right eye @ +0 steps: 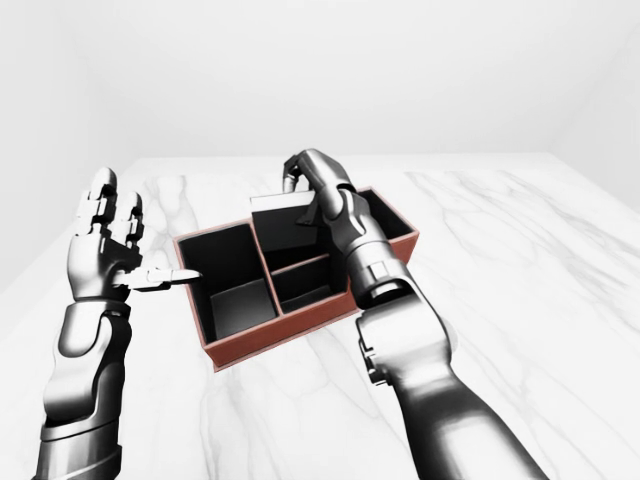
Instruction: Pick up the book and place it in the front compartment of the caddy.
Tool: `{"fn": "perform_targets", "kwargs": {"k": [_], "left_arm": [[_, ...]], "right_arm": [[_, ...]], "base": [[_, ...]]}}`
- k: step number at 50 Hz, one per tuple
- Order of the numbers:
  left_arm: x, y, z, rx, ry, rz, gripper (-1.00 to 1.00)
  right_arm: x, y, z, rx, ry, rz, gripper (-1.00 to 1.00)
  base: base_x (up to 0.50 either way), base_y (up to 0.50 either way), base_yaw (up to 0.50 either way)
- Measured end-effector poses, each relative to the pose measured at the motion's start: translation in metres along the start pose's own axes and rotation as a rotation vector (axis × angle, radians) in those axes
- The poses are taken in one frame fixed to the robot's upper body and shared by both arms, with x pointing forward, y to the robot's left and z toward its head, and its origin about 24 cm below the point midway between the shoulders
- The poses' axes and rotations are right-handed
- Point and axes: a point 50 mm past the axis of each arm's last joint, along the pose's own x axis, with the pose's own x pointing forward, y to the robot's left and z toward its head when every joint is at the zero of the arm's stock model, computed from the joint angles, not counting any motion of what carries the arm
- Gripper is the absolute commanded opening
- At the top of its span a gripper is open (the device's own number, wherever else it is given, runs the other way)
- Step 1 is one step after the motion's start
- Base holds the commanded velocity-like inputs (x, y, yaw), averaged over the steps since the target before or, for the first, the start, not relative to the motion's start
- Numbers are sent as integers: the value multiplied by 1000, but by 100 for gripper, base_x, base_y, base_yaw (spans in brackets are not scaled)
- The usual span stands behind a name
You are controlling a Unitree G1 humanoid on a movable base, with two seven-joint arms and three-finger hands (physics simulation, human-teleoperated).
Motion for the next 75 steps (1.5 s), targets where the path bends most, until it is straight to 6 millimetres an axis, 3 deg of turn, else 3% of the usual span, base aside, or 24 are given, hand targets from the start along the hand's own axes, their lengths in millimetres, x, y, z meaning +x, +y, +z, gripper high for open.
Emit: {"fn": "perform_targets", "kwargs": {"k": [75], "left_arm": [[0, -1, 0, -7, -1, 2, 100]], "right_arm": [[-3, 17, -13, -40, 56, -31, -100]], "base": [[0, 0, 0]]}}
